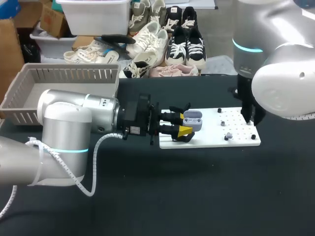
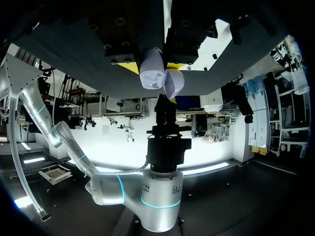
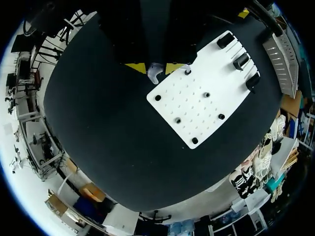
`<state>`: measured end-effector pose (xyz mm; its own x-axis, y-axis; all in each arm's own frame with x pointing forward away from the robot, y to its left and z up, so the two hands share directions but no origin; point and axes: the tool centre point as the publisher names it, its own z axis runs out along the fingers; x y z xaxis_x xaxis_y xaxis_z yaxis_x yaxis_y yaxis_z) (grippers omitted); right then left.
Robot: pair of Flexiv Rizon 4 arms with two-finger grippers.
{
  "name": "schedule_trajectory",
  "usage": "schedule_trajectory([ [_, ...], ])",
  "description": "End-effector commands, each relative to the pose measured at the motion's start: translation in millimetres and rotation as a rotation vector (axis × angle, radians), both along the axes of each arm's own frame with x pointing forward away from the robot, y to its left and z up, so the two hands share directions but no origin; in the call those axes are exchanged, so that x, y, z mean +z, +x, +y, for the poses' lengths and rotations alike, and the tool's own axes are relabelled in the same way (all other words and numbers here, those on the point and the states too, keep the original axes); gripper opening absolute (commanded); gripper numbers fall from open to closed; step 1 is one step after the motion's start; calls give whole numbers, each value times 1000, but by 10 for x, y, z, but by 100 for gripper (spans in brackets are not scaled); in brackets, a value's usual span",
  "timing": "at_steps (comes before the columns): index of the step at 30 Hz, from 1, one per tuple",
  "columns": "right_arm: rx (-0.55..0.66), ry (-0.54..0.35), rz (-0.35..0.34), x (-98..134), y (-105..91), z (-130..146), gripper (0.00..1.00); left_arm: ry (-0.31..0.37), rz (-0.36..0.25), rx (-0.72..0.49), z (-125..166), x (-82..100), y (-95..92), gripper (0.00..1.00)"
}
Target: Pick up each earbud case from the left stands, insert the matching earbuds, close the lid, and place the case in the box.
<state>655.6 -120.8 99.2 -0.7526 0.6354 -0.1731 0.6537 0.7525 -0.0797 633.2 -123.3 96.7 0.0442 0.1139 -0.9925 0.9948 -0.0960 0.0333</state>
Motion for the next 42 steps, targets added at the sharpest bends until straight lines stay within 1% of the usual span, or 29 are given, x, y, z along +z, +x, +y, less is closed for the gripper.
schedule_trajectory([
  [1,-13,-19,-37,255,-156,56,0,-2,-1,1,-2,-8,1,0],
  [4,-9,-44,-51,384,-197,133,0,-2,-1,1,-2,-8,1,0],
  [10,14,-47,-70,677,-265,324,0,-2,-1,1,-2,-8,1,0],
  [13,38,-45,-65,804,-306,446,0,-2,-1,1,-2,-8,1,0],
  [17,65,-27,-33,910,-352,620,0,-2,-1,1,-2,-8,1,0],
  [19,91,-18,-12,920,-372,704,0,-2,-1,1,-2,-8,1,0],
  [20,114,6,13,907,-382,767,0,-2,-1,1,-2,-8,1,0],
  [21,127,17,22,898,-387,809,0,-2,-1,1,-2,-8,1,0],
  [29,189,3,43,892,-391,1073,0,-2,-1,1,-2,-8,1,0],
  [33,215,-2,48,838,-377,1192,0,-2,-1,1,-2,-8,1,0],
  [35,220,2,51,811,-373,1232,0,-2,-1,1,-2,-8,1,0],
  [42,220,2,49,805,-371,1236,0,-2,-1,1,-2,-8,1,0],
])
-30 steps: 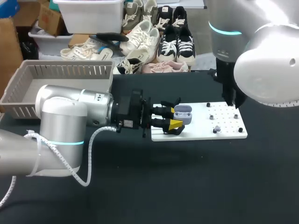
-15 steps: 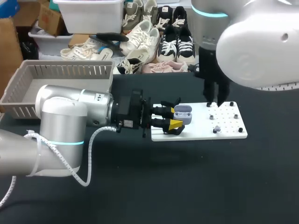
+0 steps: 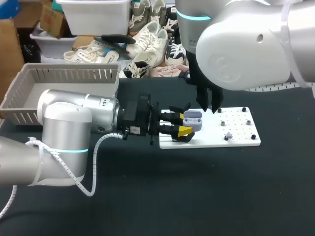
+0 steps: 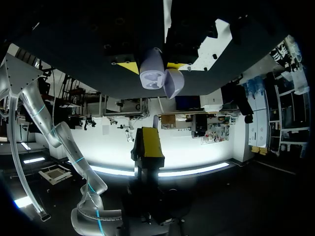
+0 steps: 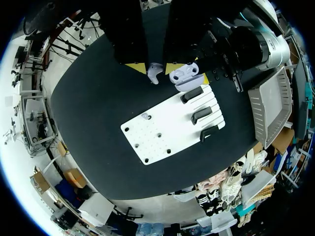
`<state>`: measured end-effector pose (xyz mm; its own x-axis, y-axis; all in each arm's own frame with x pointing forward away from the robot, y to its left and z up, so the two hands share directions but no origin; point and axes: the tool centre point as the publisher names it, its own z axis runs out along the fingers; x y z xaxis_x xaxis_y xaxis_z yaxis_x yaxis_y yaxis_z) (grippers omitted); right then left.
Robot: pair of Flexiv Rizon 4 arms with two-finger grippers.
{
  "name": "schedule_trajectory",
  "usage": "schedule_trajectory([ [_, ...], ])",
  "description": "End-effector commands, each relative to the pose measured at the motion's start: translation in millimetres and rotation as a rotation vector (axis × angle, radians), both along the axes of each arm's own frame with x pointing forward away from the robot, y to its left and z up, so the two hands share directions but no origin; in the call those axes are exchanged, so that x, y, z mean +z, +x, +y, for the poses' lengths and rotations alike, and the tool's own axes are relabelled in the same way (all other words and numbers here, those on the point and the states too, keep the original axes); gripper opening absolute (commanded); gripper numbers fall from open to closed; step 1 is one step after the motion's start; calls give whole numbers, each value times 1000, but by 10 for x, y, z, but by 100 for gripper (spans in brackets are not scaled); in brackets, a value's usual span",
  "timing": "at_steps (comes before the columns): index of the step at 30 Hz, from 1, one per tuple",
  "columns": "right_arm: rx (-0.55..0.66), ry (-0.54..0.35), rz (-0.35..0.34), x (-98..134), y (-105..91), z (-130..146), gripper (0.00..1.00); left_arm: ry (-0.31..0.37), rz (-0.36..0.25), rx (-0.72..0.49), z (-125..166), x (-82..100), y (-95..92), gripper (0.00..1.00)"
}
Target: Pick up each earbud case from the left stands, insert the matching earbuds, close the lid, and place the case in the box.
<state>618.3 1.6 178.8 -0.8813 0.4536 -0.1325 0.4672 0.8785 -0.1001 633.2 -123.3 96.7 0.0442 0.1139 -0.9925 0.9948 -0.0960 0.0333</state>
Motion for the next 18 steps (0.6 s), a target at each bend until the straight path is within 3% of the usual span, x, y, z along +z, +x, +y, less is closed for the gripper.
schedule_trajectory([
  [1,-3,-5,3,9,2,12,0,-2,-1,1,-2,-8,1,0],
  [18,-46,19,-13,3,-35,121,0,-2,-1,1,-2,-8,1,0],
])
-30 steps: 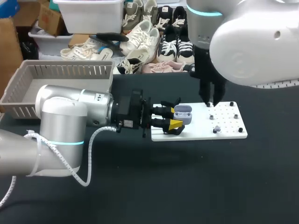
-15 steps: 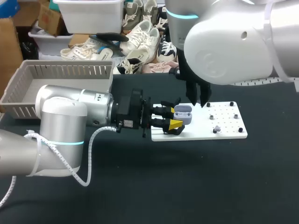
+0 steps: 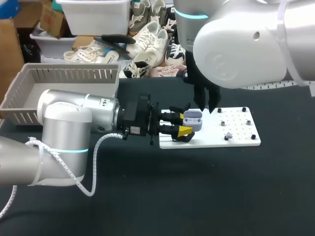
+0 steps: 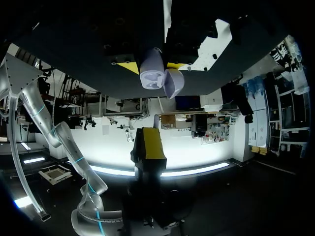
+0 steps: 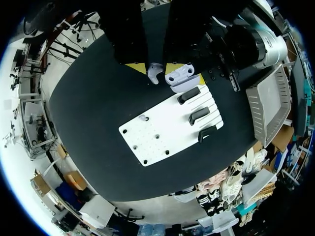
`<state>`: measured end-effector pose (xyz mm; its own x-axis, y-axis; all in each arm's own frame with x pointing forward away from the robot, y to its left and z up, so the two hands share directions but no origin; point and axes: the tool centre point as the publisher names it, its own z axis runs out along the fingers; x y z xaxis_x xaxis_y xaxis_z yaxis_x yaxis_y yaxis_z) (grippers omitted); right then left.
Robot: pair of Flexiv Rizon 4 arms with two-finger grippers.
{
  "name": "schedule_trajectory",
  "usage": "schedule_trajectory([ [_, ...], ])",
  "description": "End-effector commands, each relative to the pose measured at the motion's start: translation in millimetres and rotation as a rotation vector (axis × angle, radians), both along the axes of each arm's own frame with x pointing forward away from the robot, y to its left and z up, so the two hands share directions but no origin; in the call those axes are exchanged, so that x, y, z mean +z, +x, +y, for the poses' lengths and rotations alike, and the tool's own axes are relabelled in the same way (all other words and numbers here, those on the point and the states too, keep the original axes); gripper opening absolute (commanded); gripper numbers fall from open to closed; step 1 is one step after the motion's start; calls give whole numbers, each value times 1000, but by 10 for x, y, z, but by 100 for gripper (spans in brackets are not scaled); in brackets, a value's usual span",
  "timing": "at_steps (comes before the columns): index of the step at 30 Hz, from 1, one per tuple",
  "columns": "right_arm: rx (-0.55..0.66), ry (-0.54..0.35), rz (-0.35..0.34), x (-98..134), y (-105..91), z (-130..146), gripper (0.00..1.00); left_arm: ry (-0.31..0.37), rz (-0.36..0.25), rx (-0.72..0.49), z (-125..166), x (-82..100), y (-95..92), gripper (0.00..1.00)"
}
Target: Pick up each earbud case from the left stands, insert the matching earbuds, close the lid, and place the case in the box.
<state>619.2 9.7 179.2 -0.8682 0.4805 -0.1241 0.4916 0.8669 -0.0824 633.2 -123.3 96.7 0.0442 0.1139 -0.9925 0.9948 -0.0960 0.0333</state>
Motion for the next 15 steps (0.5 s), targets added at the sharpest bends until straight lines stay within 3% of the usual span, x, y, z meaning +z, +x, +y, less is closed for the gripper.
schedule_trajectory([
  [1,-26,-5,-17,5,-48,50,0,-2,-1,1,-2,-8,1,0],
  [15,-108,-47,-11,32,-120,248,0,-2,-1,1,-2,-8,1,0],
])
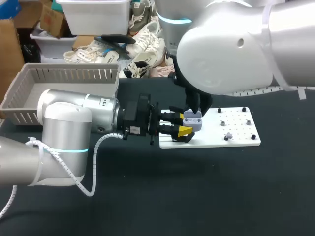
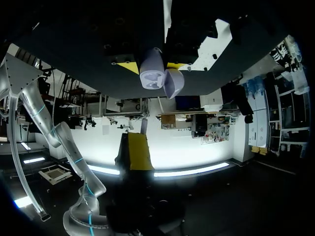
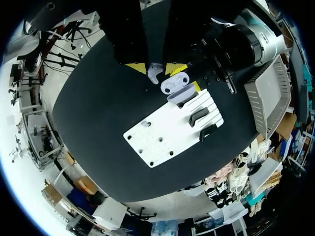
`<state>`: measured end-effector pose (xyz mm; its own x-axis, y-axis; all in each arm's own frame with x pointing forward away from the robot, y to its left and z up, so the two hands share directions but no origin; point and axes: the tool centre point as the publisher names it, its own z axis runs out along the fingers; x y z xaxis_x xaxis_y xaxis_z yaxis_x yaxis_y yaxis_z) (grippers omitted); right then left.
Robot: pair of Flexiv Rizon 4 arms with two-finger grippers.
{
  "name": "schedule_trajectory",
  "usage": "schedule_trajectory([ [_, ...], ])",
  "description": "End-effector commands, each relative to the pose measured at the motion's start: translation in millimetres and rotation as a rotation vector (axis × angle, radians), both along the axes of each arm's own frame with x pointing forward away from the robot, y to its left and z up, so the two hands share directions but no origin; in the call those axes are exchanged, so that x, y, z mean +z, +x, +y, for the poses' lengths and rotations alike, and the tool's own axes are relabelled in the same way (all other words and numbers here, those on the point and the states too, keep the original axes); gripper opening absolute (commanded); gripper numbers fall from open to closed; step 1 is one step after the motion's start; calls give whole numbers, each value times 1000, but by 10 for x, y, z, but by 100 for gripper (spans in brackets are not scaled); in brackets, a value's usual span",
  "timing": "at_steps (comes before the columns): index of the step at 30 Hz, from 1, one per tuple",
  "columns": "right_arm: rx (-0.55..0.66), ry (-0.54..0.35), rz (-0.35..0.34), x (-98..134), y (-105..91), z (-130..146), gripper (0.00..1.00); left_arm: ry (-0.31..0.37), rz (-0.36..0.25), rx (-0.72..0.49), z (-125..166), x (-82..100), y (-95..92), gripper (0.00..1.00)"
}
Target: Pick up each earbud case from the left stands, insert the matching earbuds, close the lid, and place the case in the box.
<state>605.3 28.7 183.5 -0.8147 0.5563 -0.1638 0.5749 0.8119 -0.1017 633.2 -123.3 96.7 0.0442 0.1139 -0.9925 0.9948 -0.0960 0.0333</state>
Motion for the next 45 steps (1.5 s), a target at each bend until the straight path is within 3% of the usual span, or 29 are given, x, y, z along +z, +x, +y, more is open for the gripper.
schedule_trajectory([
  [1,-15,-5,16,-26,17,66,0,-2,-1,1,-2,-8,1,0],
  [45,-42,10,59,-325,171,75,0,-2,-1,1,-2,-8,1,0],
])
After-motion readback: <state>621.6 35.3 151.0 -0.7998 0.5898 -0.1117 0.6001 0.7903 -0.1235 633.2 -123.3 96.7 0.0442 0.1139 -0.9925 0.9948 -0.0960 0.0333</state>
